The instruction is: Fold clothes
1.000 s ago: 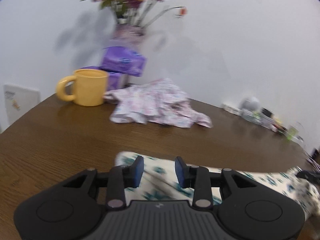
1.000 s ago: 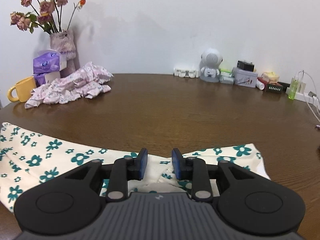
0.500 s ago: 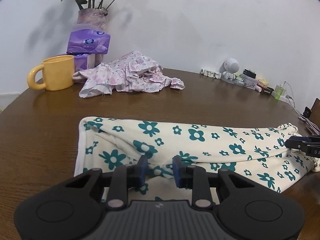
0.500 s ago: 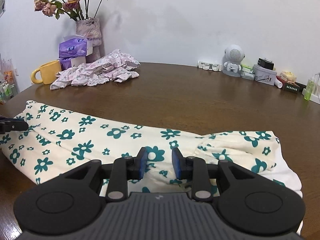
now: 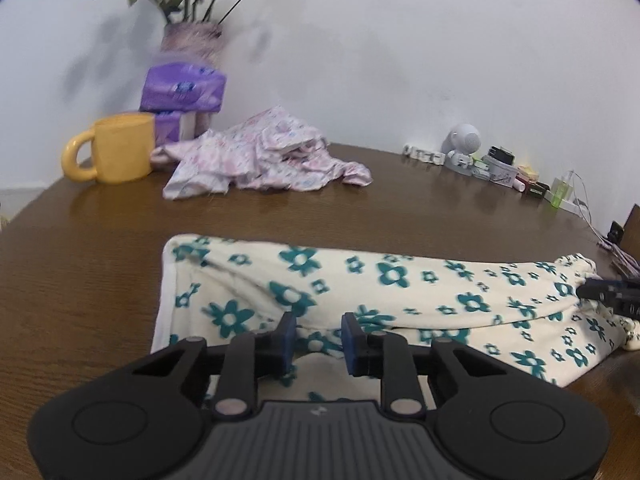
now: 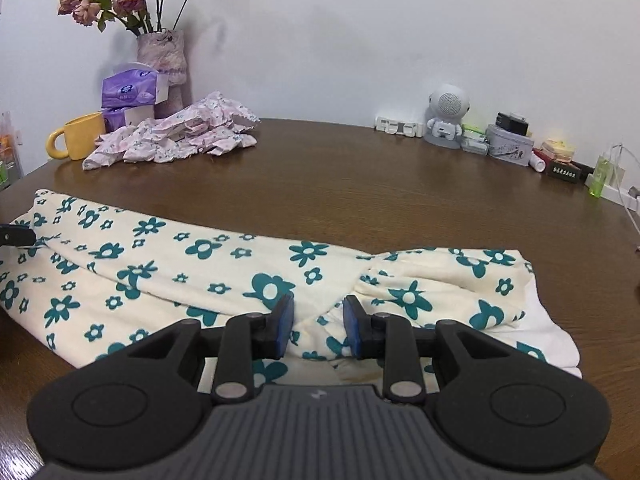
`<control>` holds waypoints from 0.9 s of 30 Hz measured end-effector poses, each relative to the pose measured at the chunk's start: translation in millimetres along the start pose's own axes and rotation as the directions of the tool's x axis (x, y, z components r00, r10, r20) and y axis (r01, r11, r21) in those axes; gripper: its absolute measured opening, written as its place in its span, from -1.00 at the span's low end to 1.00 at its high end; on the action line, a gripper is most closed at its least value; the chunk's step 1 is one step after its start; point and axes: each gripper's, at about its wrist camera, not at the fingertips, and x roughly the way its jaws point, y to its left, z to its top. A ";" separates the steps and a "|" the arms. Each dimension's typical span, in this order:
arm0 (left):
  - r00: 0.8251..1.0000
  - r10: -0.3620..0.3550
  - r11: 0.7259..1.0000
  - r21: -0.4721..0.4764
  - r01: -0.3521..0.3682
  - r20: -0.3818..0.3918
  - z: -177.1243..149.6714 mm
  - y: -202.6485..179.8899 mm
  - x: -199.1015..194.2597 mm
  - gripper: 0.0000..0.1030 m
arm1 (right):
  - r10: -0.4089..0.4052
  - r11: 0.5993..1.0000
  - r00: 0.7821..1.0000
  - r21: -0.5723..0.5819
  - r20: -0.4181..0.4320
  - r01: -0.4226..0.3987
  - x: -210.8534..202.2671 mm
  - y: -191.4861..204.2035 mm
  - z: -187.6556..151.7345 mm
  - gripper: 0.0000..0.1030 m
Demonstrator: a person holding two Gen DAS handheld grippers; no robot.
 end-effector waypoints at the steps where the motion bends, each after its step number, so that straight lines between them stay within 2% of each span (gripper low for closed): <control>1: 1.000 -0.015 1.000 0.012 0.015 0.011 2.0 -5.6 -2.4 -0.56 | 0.003 1.000 1.000 -0.013 0.022 -0.003 -3.9 5.3 2.5 -0.48; 4: 0.995 -0.090 0.995 0.039 0.089 0.030 10.0 -27.6 -3.1 -0.56 | 0.102 0.995 0.993 -0.021 0.067 -0.100 -9.5 26.0 14.3 -0.48; 7: 0.990 -0.139 0.988 0.077 0.138 0.009 15.0 -50.9 9.3 -0.56 | 0.214 0.975 0.975 -0.078 0.053 -0.209 1.5 59.8 22.7 -0.48; 12: 0.989 -0.137 0.986 0.092 0.142 -0.059 10.7 -61.9 31.1 -0.56 | 0.287 0.944 0.958 -0.172 0.001 -0.283 22.9 108.9 25.8 -0.49; 16: 0.989 -0.132 0.988 0.076 0.137 -0.066 6.9 -52.8 33.6 -0.56 | 0.286 0.940 0.957 -0.180 -0.051 -0.290 35.2 114.5 20.5 -0.49; 19: 0.989 -0.128 0.989 0.064 0.133 -0.071 4.1 -46.0 35.4 -0.57 | 0.289 0.943 0.956 -0.156 -0.056 -0.294 35.1 105.4 17.3 -0.49; 27: 0.990 -0.129 0.991 0.030 0.131 -0.062 1.6 -33.0 29.5 -0.61 | 0.215 0.970 0.975 -0.104 -0.050 -0.219 23.4 64.7 3.6 -0.48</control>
